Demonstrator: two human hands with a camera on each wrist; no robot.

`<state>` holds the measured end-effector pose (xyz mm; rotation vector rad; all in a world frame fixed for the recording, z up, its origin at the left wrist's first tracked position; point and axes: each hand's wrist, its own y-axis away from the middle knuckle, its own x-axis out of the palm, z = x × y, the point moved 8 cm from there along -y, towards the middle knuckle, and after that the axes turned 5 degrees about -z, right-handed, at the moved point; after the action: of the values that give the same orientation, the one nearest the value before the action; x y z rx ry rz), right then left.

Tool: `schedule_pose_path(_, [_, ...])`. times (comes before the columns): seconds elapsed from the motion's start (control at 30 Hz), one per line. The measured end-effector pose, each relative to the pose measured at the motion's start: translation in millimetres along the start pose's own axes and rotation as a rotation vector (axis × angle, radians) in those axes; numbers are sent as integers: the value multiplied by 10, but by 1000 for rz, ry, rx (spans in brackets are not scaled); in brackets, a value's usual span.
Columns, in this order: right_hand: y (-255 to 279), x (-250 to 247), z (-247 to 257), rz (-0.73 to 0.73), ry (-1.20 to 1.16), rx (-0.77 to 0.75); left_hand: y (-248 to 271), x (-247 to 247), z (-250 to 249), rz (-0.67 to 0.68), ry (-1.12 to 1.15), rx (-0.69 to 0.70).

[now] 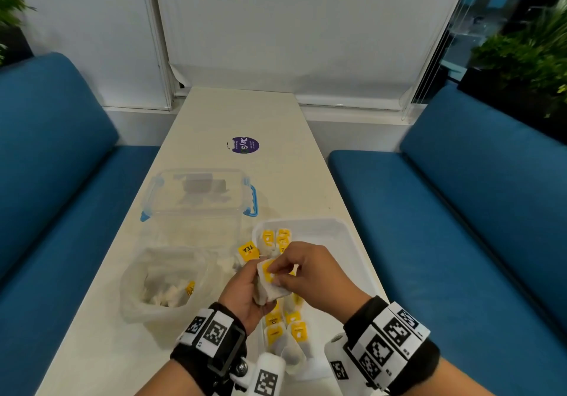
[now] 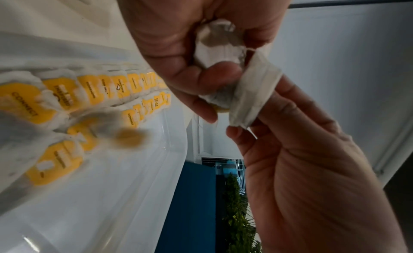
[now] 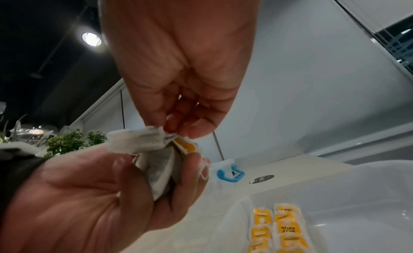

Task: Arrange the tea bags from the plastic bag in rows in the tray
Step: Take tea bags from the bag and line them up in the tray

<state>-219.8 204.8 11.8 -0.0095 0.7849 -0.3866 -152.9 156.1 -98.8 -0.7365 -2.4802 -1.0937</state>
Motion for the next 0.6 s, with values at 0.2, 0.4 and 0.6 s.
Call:
schedule_pose_path(0.2, [31,-12,-14,-9,-18,21,91,60,-58,44,-86,64])
schedule_pose_path(0.4, [64,20,-122,44,-54,101,161,124,-110,85,-200,157])
schedule_pose_path(0.6, [38,-106,-170,4,-232,190,224,128,-114,105,-197,153])
